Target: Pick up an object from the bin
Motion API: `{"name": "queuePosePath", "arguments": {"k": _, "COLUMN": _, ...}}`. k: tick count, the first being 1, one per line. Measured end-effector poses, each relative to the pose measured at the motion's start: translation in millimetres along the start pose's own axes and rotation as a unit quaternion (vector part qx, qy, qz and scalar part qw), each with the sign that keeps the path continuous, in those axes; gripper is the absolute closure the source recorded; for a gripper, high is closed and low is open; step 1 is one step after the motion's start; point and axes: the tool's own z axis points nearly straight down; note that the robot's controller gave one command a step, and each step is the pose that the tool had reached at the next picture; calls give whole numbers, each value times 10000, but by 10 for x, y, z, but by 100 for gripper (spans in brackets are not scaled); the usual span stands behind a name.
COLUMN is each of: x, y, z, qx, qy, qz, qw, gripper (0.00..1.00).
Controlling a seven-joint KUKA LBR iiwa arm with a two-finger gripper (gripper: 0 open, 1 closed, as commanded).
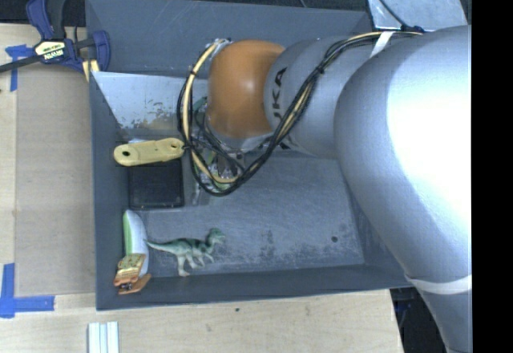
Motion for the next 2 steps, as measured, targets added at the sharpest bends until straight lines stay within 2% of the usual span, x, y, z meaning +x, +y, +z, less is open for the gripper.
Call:
{"name": "queuePosePath", "arguments": {"k": 1, "x": 19, "y": -630, "z": -32, "qx": 16, "qy": 69, "qz": 60, "qw": 10000, "gripper": 100}}
{"name": "queuePosePath", "arguments": {"k": 2, "x": 19, "y": -629, "z": -32, "qx": 16, "qy": 69, "qz": 60, "qw": 10000, "gripper": 100}}
